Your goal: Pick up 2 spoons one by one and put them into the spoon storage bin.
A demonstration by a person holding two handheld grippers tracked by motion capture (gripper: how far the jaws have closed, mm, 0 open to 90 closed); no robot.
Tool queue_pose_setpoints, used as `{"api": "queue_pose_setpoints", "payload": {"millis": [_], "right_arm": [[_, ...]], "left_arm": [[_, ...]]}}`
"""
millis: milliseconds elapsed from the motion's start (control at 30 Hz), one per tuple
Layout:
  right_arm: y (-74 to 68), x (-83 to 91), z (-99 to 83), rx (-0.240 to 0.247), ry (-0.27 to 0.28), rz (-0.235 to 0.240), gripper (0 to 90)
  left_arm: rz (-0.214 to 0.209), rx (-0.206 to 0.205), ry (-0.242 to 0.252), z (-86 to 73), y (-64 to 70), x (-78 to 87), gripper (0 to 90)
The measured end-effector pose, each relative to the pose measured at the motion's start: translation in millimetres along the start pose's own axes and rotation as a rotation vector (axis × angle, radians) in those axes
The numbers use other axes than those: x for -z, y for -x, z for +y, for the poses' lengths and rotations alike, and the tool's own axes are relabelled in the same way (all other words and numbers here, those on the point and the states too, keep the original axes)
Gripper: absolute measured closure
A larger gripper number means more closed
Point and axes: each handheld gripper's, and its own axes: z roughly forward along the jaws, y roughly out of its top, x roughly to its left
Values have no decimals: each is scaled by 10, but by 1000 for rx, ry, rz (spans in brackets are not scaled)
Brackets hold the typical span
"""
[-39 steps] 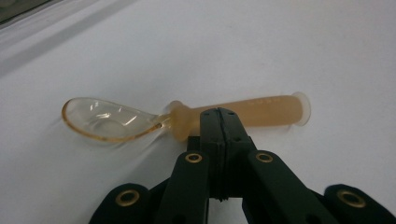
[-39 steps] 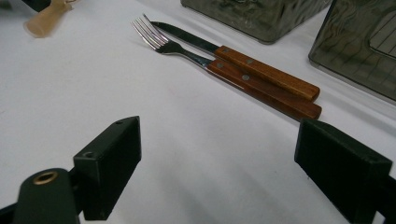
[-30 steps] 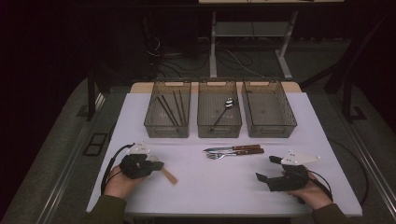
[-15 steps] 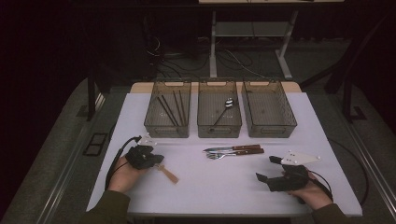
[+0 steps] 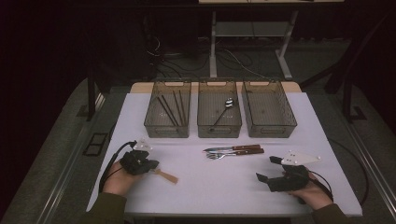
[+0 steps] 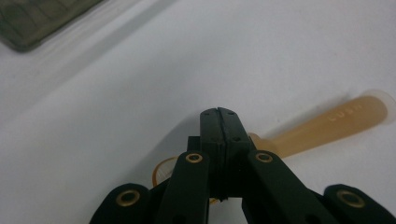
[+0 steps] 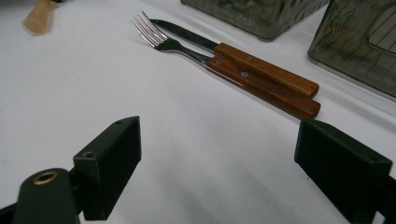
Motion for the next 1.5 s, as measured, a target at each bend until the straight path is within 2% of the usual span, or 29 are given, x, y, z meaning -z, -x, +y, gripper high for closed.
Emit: {"api": "queue_pose_setpoints", "payload": {"millis": [300, 500, 600, 800, 867, 1000, 1067, 1167, 1267, 1400, 1500], "right_arm": [[0, 0, -1, 1, -1, 0, 143], [-9, -11, 1, 1, -6, 1, 143], [-9, -15, 0, 1, -6, 1, 143], [-9, -16, 1, 2, -5, 3, 143], [-9, -19, 1, 2, -5, 3, 143], [-14, -22, 2, 2, -6, 6, 143], [-15, -24, 2, 3, -7, 6, 143], [-15, -25, 2, 4, -6, 6, 143], [-16, -26, 2, 3, -7, 6, 143], [-17, -25, 1, 4, -7, 8, 143], [-17, -26, 0, 4, -8, 7, 143]], "left_arm": [[-10, 21, 11, -217, 65, 143, 900], [-13, 12, 5, -282, 128, 191, 900], [-14, 16, 17, -302, 129, 198, 899], [-61, 5, 97, -274, 137, 237, 807], [-76, -10, 115, -242, 180, 246, 765], [-142, -82, 161, -166, 289, 225, 662], [-169, -104, 173, -125, 364, 195, 620], [-196, -145, 170, -62, 441, 132, 579], [-221, -164, 161, -17, 476, 56, 578], [-236, -189, 136, -11, 490, -25, 581], [-234, -219, 100, -29, 503, -81, 589]]}}
